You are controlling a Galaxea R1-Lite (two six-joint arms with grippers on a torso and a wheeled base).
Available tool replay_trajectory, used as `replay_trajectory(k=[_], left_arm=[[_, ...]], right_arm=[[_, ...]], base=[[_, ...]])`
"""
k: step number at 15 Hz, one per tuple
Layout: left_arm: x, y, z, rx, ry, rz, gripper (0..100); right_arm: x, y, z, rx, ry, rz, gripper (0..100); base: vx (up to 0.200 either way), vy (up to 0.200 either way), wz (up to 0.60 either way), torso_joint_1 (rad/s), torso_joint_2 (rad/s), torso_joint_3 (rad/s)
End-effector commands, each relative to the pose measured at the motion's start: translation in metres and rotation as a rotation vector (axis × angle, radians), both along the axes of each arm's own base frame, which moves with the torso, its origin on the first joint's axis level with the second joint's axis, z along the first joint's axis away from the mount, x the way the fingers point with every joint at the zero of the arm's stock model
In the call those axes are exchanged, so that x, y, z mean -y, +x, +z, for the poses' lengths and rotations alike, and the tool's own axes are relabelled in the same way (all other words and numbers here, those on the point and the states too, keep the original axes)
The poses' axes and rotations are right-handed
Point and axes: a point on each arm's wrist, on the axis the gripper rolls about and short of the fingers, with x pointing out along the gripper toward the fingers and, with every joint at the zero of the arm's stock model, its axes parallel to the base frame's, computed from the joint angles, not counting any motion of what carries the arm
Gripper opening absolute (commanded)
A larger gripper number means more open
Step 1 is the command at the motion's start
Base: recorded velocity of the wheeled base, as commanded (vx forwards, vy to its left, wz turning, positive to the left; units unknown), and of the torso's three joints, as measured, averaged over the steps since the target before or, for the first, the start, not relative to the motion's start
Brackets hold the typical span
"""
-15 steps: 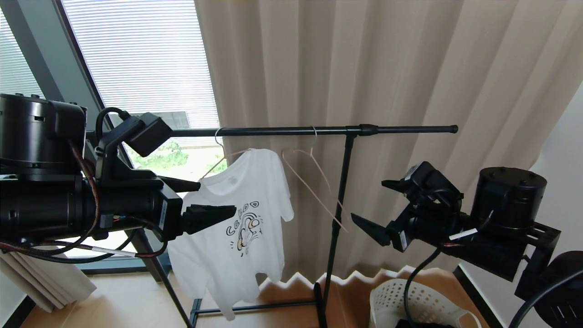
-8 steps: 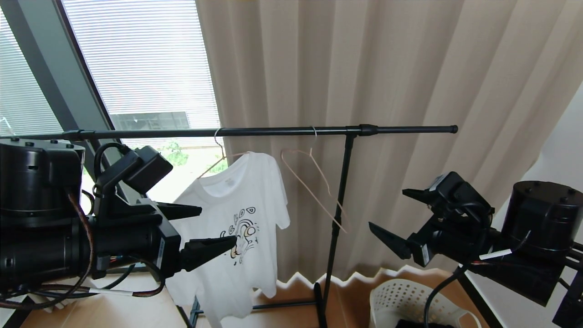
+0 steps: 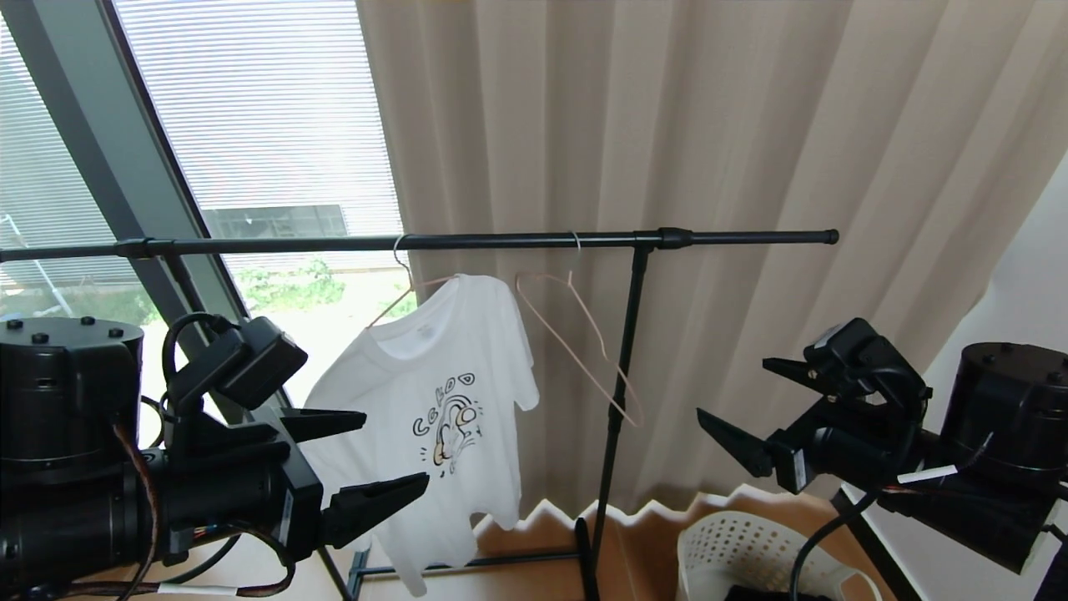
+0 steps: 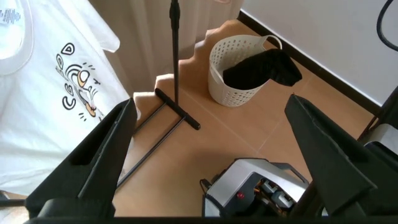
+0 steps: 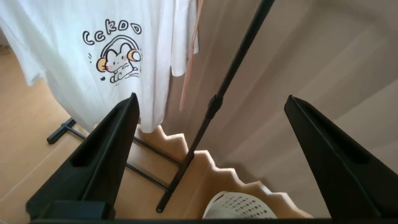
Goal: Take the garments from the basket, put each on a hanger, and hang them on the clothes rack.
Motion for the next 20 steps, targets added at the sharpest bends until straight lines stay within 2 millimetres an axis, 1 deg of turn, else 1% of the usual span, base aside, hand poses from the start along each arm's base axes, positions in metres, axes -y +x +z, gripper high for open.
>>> replay_trajectory(k=[1, 2, 5, 7, 10, 12, 16, 20], left_arm=[[-0.005, -0.002, -0.01, -0.011, 0.008, 0.019, 100], [-0.007, -0.004, -0.015, 0.008, 0.001, 0.024, 100], [-0.011, -0.003, -0.025, -0.011, 0.001, 0.049, 100], [-0.014, -0.004, -0.038, -0.022, 0.012, 0.056, 100], [-0.017, -0.006, -0.045, -0.011, 0.001, 0.075, 100], [-0.019, -0.007, -0.047, -0.017, 0.003, 0.081, 100], [-0.019, -0.007, -0.05, -0.03, 0.006, 0.083, 100], [-0.019, -0.006, -0.051, -0.028, 0.006, 0.083, 100]], right_arm=[[0.005, -0.006, 0.0, -0.002, -0.002, -0.014, 100], [0.008, -0.013, -0.004, -0.015, -0.008, -0.015, 100], [0.015, -0.024, -0.007, -0.03, -0.011, -0.022, 100], [0.018, -0.03, -0.019, -0.083, -0.027, -0.024, 100], [0.021, -0.04, -0.033, -0.113, -0.032, -0.021, 100], [0.024, -0.046, -0.037, -0.108, -0.03, -0.022, 100], [0.024, -0.047, -0.043, -0.135, -0.04, -0.022, 100], [0.021, -0.04, -0.045, -0.105, -0.028, -0.022, 100]], base=[[0.0, 0.0, 0.0, 0.0, 0.0, 0.0], [0.0, 0.0, 0.0, 0.0, 0.0, 0.0], [0.0, 0.0, 0.0, 0.0, 0.0, 0.0], [0.0, 0.0, 0.0, 0.0, 0.0, 0.0], [0.0, 0.0, 0.0, 0.0, 0.0, 0.0], [0.0, 0.0, 0.0, 0.0, 0.0, 0.0], [0.0, 0.0, 0.0, 0.0, 0.0, 0.0], [0.0, 0.0, 0.0, 0.0, 0.0, 0.0]])
